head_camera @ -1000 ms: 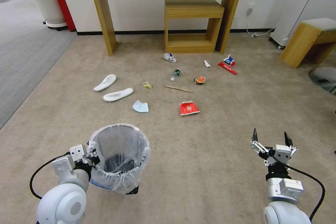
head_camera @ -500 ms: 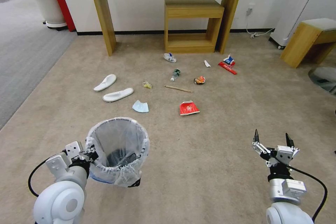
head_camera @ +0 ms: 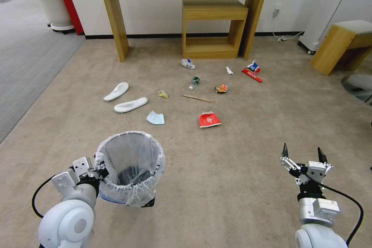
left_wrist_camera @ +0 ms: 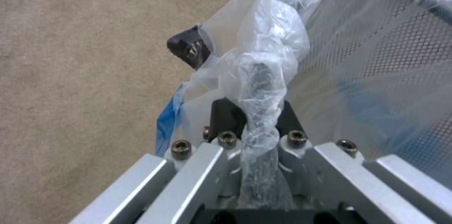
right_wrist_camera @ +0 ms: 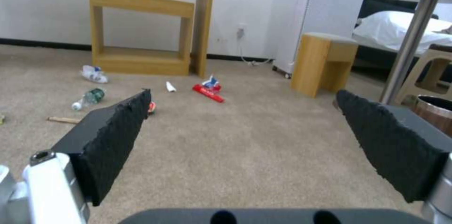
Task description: Pick up the trash bin and place the garbage on the floor into it.
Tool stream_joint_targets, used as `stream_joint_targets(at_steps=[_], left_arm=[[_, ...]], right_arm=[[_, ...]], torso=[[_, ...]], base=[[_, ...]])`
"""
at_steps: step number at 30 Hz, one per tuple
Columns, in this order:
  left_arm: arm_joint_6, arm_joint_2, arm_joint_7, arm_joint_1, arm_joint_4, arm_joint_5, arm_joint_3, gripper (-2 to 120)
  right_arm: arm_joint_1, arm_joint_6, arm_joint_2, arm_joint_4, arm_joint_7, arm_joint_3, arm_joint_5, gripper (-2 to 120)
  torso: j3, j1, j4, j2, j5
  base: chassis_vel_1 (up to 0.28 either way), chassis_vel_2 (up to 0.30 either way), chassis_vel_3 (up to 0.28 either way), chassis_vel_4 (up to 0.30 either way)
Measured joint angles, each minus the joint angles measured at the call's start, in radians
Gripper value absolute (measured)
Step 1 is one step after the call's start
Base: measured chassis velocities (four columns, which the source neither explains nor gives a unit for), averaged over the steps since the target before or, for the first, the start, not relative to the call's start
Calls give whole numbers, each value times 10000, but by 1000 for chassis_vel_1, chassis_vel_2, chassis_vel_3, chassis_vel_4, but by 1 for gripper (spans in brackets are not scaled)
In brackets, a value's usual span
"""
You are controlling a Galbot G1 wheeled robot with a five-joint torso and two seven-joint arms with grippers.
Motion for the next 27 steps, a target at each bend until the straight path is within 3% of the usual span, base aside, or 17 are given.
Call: stream_joint_targets(at_steps=[10, 27], left_arm=[[-41, 31, 30, 25, 23, 63, -10, 3], [-91, 54, 43, -74, 167, 82, -13, 3]], right_arm=[[70, 58, 128, -114, -2, -36, -159, 100], [133, 114, 175, -175, -42, -45, -232, 100]], torso=[[0, 0, 0, 0, 0], [0, 1, 1, 0, -3]], base=[[23, 21, -30, -27], [201, 199, -190, -196]])
